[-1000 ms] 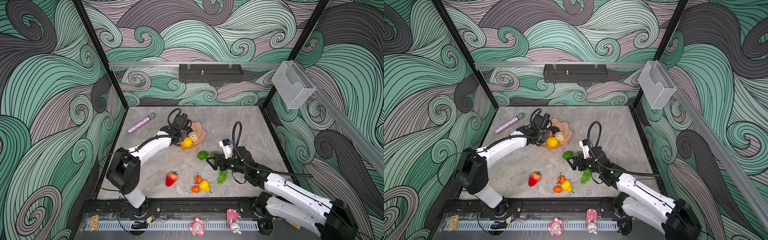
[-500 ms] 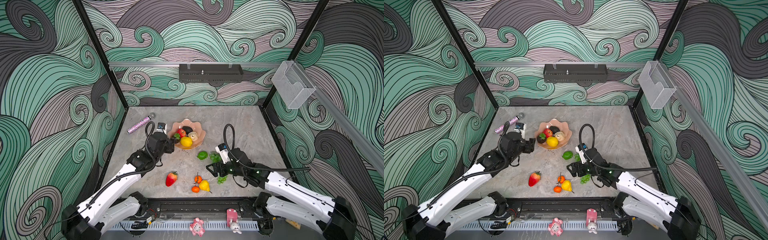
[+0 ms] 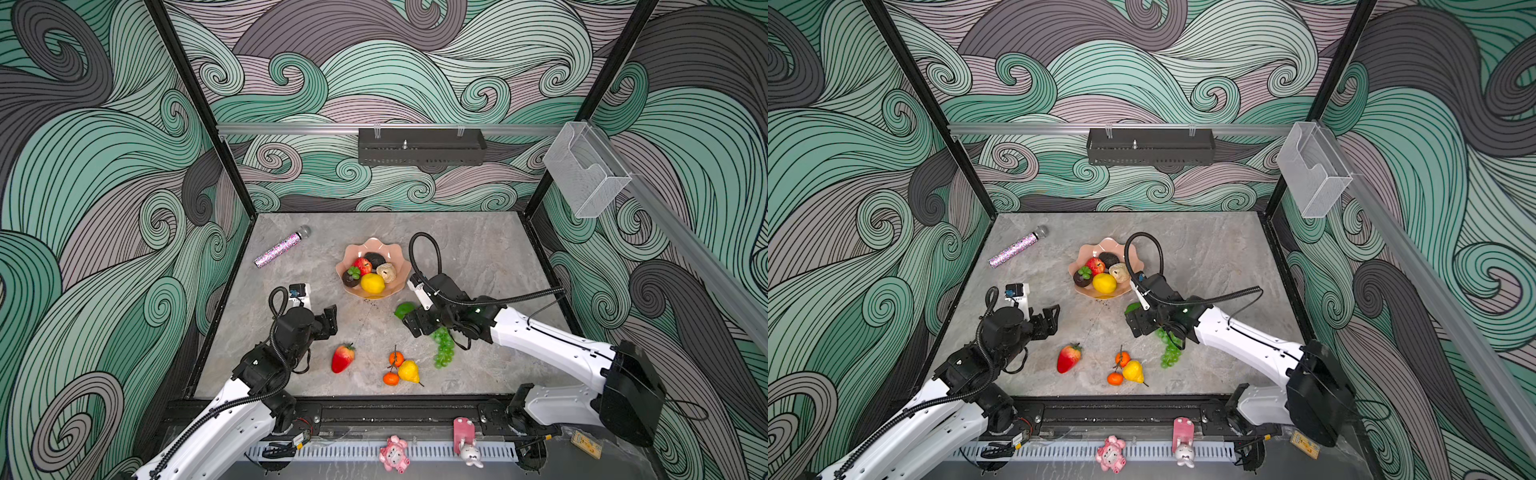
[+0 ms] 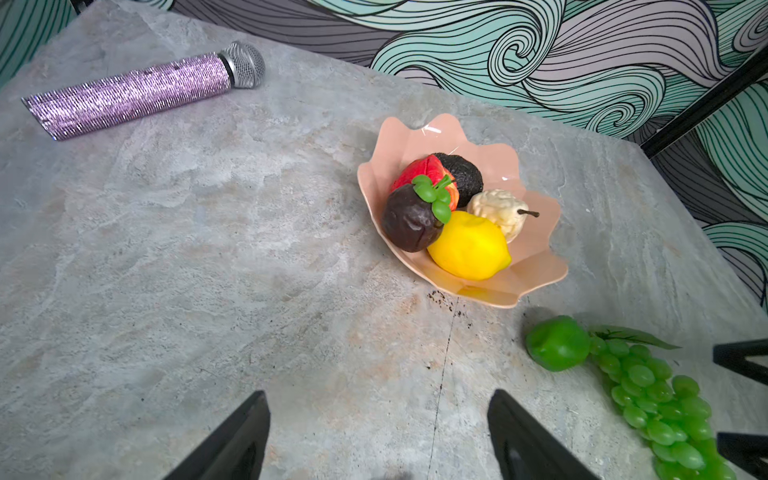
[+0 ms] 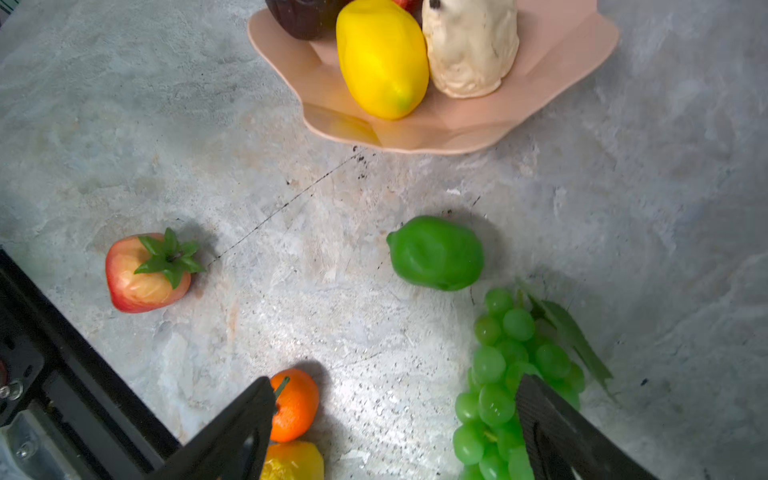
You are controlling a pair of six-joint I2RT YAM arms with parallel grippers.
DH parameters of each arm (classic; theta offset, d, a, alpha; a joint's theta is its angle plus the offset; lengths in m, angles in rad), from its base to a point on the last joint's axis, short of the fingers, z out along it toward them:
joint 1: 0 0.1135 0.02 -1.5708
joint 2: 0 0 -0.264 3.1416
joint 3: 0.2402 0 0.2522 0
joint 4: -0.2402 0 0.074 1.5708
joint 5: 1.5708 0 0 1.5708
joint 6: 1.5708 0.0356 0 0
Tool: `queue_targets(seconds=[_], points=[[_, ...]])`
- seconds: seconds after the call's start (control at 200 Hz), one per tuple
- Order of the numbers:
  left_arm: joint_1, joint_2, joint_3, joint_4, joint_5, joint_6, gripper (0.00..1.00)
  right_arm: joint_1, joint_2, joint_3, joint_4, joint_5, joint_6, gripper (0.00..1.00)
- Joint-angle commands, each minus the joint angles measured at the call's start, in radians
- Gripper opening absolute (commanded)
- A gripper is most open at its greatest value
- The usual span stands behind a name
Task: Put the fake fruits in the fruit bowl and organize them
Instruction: 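Move the right gripper down over the green lime while the left returns, then close the right gripper on the green lime and lift it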
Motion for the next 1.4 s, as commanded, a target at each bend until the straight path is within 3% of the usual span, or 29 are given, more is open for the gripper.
queue_targets(seconds=[0.0,0.215,0.39,0.695,1.081,1.221,1.396], points=[[0.010,-0.026,-0.005,0.002,0.004,-0.036,0.85,-0.016,0.072,0.034,-0.008,-0.007,-0.073,0.96],[0.010,-0.099,-0.067,0.058,0.034,-0.005,0.89,-0.038,0.191,0.073,0.039,-0.062,-0.078,0.96],[0.011,-0.076,-0.074,0.079,0.046,-0.001,0.89,-0.038,0.248,0.080,0.094,0.002,-0.081,0.96],[0.011,-0.046,-0.071,0.097,0.061,0.007,0.89,-0.036,0.322,0.101,0.118,-0.046,-0.094,0.91],[0.010,-0.029,-0.066,0.103,0.070,0.011,0.89,0.053,0.271,0.073,0.081,-0.091,-0.107,0.78],[0.011,-0.026,-0.066,0.106,0.069,0.011,0.89,0.047,0.237,0.055,0.098,-0.042,-0.112,0.75],[0.011,-0.026,-0.065,0.105,0.071,0.012,0.89,0.045,0.303,0.105,0.072,0.005,-0.132,0.75]])
